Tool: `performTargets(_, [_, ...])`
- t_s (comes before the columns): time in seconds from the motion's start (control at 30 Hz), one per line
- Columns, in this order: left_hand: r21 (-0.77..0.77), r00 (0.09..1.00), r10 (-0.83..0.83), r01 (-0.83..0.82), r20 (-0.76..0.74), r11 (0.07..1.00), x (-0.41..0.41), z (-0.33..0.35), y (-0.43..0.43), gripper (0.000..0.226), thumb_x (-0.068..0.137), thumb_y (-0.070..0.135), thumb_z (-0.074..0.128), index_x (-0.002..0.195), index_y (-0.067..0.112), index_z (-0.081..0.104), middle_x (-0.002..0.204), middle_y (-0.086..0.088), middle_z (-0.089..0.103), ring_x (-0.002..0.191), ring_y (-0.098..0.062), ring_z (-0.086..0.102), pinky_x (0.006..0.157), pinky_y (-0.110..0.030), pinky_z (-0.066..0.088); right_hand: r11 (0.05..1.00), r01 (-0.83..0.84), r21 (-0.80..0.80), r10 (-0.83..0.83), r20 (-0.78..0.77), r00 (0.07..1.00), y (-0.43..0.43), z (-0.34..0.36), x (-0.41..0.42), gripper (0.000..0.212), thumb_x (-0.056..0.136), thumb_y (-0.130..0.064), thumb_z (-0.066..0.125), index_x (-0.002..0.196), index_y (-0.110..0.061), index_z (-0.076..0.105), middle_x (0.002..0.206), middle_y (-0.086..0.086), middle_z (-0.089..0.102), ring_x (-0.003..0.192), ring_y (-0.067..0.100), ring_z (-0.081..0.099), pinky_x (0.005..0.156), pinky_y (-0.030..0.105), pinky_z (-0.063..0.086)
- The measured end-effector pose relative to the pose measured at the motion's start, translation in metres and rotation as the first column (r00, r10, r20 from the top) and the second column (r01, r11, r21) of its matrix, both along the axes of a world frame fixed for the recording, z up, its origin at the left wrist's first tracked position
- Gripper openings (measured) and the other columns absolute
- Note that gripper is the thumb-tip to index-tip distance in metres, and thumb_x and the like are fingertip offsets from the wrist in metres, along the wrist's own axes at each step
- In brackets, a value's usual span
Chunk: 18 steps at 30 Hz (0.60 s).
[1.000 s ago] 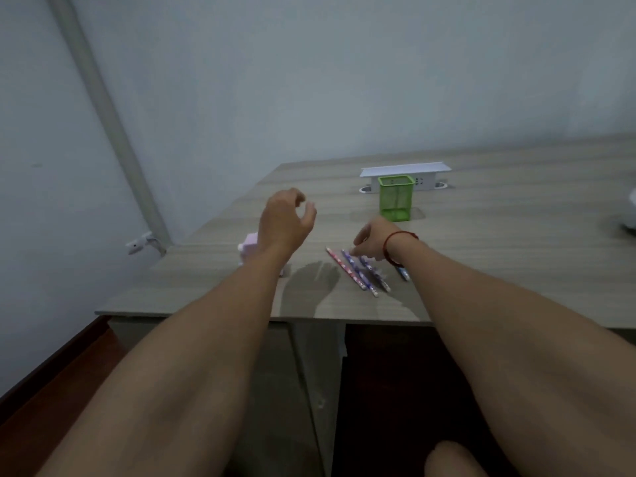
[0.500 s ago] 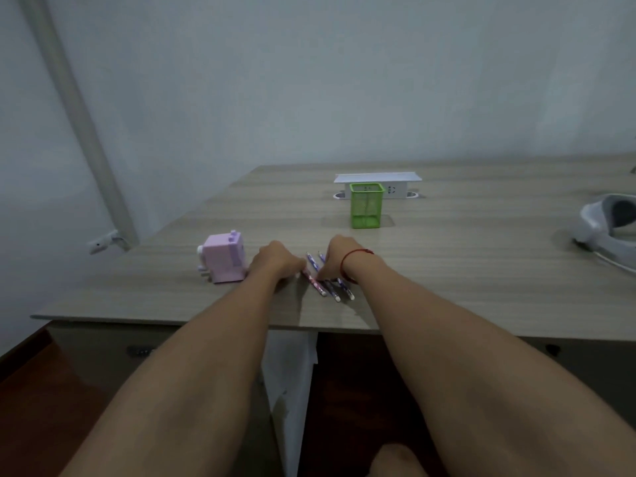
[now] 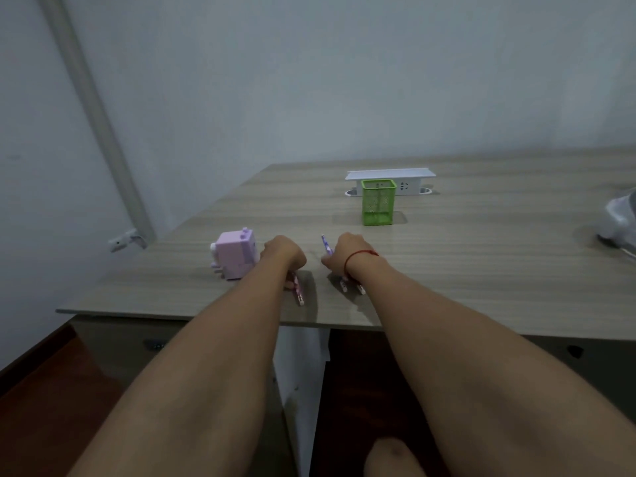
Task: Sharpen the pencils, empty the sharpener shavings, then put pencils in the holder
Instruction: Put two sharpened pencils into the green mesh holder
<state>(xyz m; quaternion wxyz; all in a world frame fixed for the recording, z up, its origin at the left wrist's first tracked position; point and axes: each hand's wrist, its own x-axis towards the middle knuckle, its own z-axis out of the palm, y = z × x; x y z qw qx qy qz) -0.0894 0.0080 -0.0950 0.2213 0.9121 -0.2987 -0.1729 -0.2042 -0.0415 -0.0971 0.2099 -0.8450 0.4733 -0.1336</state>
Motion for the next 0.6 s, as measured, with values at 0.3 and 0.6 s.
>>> performTargets(0.3, [-0.467, 0.996, 0.052, -0.082, -0.077, 0.88, 0.013, 0.026, -0.019, 0.023, 0.08, 0.001, 0.057, 0.101, -0.008, 0.062, 0.102, -0.023, 0.068, 0.082, -0.037, 0.071, 0.064, -0.039, 0.06, 0.992, 0.05, 0.117, -0.084, 0.313, 0.946, -0.047, 0.033, -0.006, 0.028, 0.09, -0.012, 0.052, 0.106, 0.006, 0.066, 0.107, 0.02, 0.069, 0.079, 0.024, 0.058, 0.05, 0.023, 0.039])
performTargets(0.6, [-0.846, 0.978, -0.119, -0.082, -0.169, 0.526, -0.005, 0.089, -0.127, 0.006, 0.074, 0.011, 0.063, 0.071, 0.01, 0.058, 0.087, -0.016, 0.068, 0.084, -0.031, 0.07, 0.073, -0.044, 0.06, 0.962, 0.271, -0.044, -0.211, 0.514, 0.832, -0.128, 0.082, -0.017, 0.028, 0.077, -0.022, 0.063, 0.09, 0.001, 0.072, 0.093, 0.016, 0.071, 0.087, 0.03, 0.068, 0.079, 0.032, 0.056])
